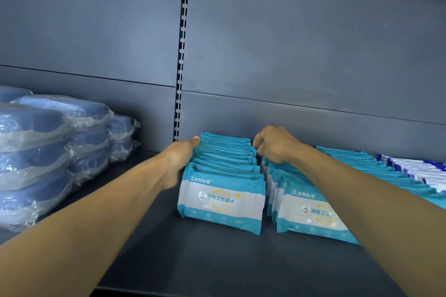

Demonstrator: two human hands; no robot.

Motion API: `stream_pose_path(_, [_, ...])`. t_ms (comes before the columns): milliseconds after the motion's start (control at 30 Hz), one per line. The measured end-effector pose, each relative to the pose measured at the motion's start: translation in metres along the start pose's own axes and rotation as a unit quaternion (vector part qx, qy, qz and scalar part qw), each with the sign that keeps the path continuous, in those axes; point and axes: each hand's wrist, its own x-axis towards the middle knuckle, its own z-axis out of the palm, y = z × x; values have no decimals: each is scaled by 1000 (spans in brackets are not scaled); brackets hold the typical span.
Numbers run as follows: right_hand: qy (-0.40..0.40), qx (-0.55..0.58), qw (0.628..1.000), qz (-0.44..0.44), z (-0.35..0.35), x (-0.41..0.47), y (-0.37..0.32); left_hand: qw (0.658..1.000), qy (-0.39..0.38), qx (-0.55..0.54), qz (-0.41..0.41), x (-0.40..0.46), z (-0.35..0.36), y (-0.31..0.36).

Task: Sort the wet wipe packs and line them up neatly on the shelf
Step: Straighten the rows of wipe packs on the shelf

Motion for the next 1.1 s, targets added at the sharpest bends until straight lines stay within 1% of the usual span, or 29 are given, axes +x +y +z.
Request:
stream_pose_path(67, [20,11,1000,1,3,3,-3,1000,-14,-18,-13,0,2,-2])
stream_pose_path(200, [43,26,999,-7,7,9,-8,1000,-17,1,4,1,2,-4])
stream_pose_path(300, [50,29,998,-8,9,11,-8,1000,-5,17,8,-2,0,-4])
stream_pose_path(400, [40,34,999,11,1,12,-6,1000,13,21,5,-3,-5,-2])
stream_pose_path(500, [37,52,998,29,-12,16,-2,999,21,19,17,17,-14,0])
stream_pose_path(600, [-11,24,999,29,-12,20,2,999,38,1,6,31,-13,2])
stream_pose_path(700, [-40,7,999,15,0,21,-1,1000,16,-14,-1,32,-4,5])
stream_pose_path(733, [-40,11,999,9,2,21,-3,1000,2,-11,2,35,-3,6])
stream_pose_path(833, [-39,23,999,-3,5,21,-4,1000,-6,8,4,36,0,6])
stream_pose_path(900, [-34,24,999,2,5,21,0,1000,-7,10,5,36,0,7])
stream_pose_path(1033, [17,17,1000,20,7,22,1,1000,-5,2,13,36,2,10])
stream_pose_path(1100, [24,17,999,19,9,21,-3,1000,0,9,27,36,5,12])
